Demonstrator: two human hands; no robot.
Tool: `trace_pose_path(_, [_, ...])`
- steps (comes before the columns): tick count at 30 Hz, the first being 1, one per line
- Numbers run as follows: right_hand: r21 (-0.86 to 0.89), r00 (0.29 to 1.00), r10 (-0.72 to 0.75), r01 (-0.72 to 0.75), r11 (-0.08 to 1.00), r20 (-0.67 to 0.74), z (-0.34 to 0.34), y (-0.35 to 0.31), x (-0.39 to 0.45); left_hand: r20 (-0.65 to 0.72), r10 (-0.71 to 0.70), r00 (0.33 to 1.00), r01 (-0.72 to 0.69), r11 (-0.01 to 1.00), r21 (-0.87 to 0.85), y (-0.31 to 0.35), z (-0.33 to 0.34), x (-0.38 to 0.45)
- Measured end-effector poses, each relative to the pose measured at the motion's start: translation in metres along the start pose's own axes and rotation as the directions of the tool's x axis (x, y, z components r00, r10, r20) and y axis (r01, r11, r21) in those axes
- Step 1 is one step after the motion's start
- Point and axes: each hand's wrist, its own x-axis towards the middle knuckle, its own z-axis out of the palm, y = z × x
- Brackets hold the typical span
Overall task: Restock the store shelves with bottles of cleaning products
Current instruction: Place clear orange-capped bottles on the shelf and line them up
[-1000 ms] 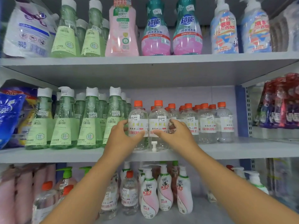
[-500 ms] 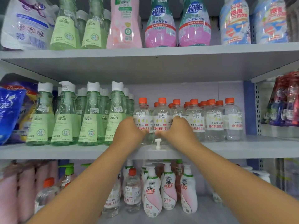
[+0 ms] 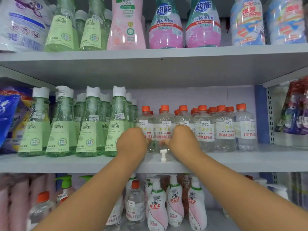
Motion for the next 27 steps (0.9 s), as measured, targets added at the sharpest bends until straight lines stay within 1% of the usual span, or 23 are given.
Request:
trace_pose_path(4, [0.030,0.999,0.016,-0.017,0.999,0.027,0.004,0.004,0.005,-0.005,-0.010,1.000,0.009,0.996,-0.087,0.000,0.002,0.001])
trace_pose_path(8, [-0.014,1.000,0.007,-0.006,1.000,0.030,0.003,0.002,0.005,0.004,-0.008,1.000,0.008,0.990,-0.139,0.000,0.003,0.005])
trace_pose_path(16, [-0.143,0.999,0.023,-0.019,0.990,0.026,0.003,-0.002,0.005,-0.011,-0.046,0.999,0.044,0.990,-0.130,-0.001,0.003,0.004])
trace_pose_path(19, [-0.154,0.998,0.030,-0.022,0.988,0.048,0.001,-0.002,0.005,0.025,-0.044,0.999,0.047,0.991,-0.126,0.000,-0.002,0.001])
trace_pose_path(20, [-0.130,0.996,0.037,-0.026,0.991,0.080,-0.001,0.000,0.004,0.062,-0.033,0.998,0.042,0.987,-0.152,0.000,-0.005,-0.002])
trace_pose_path(22, [-0.062,0.981,0.050,-0.040,0.997,0.185,-0.008,0.005,0.000,0.146,0.004,0.989,0.036,0.963,-0.267,-0.004,-0.015,-0.013])
trace_pose_path(24, [-0.027,0.959,0.021,-0.014,1.000,0.283,-0.018,0.010,-0.013,0.194,0.018,0.981,0.056,0.927,-0.371,-0.011,-0.029,-0.030])
trace_pose_path(26, [-0.035,0.951,-0.032,0.045,0.998,0.306,-0.030,0.010,-0.036,0.181,-0.003,0.983,0.081,0.900,-0.427,-0.022,-0.042,-0.050])
trace_pose_path(27, [-0.051,0.957,-0.062,0.080,0.995,0.283,-0.034,0.012,-0.051,0.148,-0.020,0.989,0.087,0.886,-0.456,-0.029,-0.045,-0.063])
